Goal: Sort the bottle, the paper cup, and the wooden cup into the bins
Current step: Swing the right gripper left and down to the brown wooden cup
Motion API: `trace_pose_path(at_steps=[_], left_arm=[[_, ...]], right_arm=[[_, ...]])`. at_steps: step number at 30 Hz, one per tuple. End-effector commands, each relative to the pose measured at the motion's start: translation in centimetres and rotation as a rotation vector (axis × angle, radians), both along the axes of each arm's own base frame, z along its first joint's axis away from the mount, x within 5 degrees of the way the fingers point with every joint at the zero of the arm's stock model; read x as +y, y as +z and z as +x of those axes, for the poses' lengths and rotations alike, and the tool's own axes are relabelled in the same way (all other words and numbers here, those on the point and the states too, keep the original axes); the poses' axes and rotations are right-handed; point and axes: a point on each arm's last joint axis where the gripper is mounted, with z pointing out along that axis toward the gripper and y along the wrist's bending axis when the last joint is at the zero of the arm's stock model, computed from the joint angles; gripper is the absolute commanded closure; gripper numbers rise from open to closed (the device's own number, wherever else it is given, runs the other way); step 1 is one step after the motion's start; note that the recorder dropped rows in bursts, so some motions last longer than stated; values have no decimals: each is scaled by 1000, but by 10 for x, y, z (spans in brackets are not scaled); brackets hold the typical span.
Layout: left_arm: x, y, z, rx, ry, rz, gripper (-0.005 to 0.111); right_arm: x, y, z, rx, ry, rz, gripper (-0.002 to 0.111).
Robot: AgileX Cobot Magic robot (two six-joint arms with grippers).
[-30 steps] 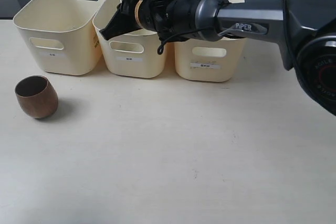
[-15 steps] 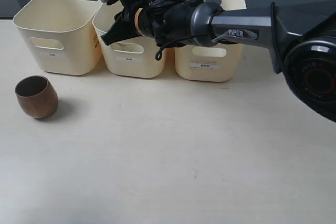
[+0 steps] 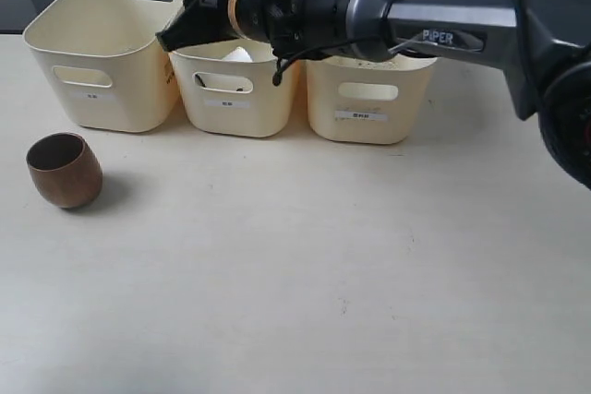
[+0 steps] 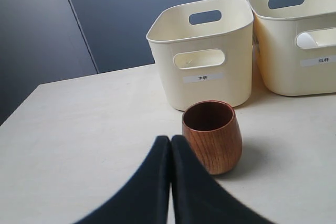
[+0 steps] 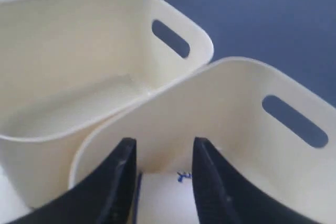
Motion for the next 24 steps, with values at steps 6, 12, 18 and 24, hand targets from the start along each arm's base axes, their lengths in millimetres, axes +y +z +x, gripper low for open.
trace_pose_path(at_steps=[6, 12, 18, 24], left_arm=[[0, 2, 0, -6, -1, -4, 107], [0, 2, 0, -6, -1, -4, 107], [0, 2, 0, -6, -1, -4, 107], [0, 2, 0, -6, -1, -4, 107]], right_arm=[[74, 75, -121, -196, 753, 4, 72], [91, 64, -148, -191, 930, -6, 70], [98, 31, -136, -151, 871, -55, 57], [104, -8, -129, -112, 869, -113, 57]])
